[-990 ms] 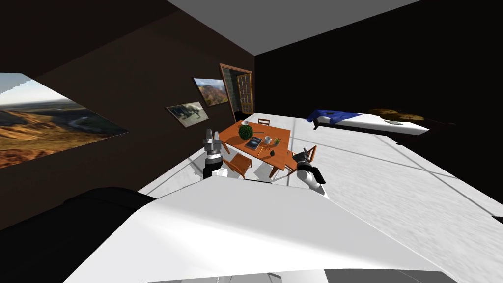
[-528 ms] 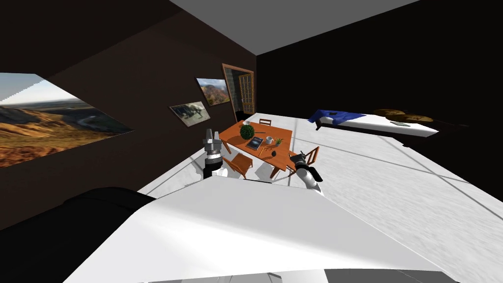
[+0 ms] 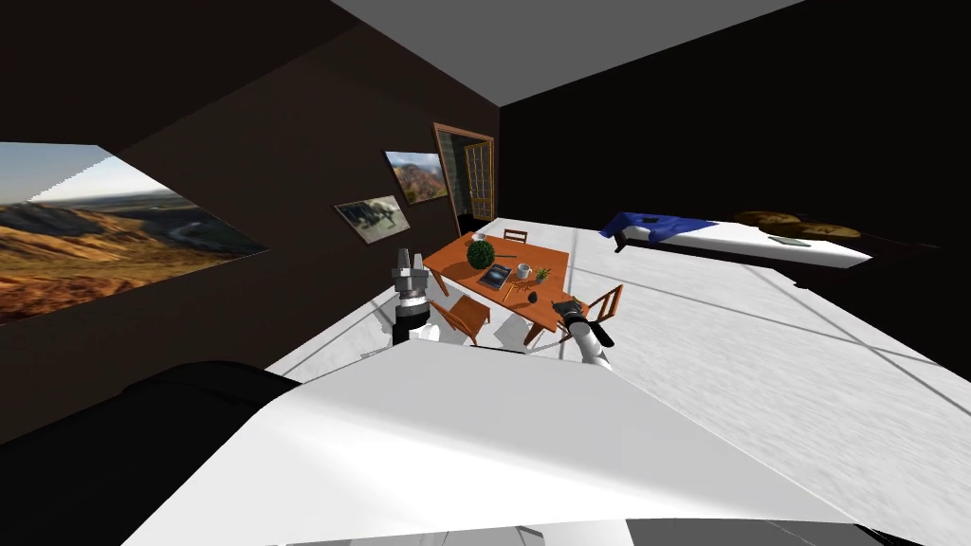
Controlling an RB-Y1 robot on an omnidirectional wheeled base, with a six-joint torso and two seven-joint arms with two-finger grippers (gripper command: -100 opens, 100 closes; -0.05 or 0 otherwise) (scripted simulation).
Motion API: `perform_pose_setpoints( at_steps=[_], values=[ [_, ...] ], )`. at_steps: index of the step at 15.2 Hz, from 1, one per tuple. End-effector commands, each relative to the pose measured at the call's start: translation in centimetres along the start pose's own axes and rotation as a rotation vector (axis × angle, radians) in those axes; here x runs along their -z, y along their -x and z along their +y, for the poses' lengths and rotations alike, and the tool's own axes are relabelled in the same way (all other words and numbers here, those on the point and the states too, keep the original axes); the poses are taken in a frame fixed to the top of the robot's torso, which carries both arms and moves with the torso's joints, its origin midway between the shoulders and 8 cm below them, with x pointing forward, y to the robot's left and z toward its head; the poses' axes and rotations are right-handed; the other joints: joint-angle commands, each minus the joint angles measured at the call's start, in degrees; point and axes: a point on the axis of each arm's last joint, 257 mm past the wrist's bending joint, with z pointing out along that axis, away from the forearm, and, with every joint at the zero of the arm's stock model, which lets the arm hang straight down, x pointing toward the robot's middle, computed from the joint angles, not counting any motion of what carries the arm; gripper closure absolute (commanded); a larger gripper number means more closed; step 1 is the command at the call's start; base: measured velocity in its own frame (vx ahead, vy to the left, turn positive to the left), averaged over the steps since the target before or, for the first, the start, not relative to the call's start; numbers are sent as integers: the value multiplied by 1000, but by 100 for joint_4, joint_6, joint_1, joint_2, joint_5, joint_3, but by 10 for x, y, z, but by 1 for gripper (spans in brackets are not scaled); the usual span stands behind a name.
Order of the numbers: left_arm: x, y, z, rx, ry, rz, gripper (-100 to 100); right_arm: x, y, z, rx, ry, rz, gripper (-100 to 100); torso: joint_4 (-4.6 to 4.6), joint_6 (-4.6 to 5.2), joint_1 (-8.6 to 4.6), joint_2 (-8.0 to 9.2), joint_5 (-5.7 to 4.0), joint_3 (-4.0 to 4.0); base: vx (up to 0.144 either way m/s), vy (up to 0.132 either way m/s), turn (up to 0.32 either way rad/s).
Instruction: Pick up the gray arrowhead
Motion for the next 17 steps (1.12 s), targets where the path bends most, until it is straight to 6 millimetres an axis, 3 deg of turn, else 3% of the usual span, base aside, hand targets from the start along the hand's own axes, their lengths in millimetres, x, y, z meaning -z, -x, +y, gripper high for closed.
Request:
perform_pose_setpoints(
  at_steps=[1, 7, 9, 14, 17],
  values=[
    [0, 0, 0, 0, 0, 0, 0, -4, 8, -12, -65, -29, -19, -100, 0, 0, 0, 0, 0, 0, 3, 44, 28],
    [0, 0, 0, 0, 0, 0, 0, -16, 15, -42, -251, -96, -54, -100, 0, 2, -6, 0, 0, 0, 7, 38, 17],
    [0, 0, 0, 0, 0, 0, 0, -16, 15, -42, -251, -96, -54, -100, 0, 1, -7, -1, -1, 0, 8, 25, 10],
    [0, 0, 0, 0, 0, 0, 0, -26, 13, -76, -449, -158, -85, -100, -1, 1, 0, -7, 1, -3, 22, 44, 6],
    [0, 0, 0, 0, 0, 0, 0, -28, 11, -83, -487, -169, -91, -100, -2, 2, -5, -9, 1, -5, 31, 26, -4]
  ],
)
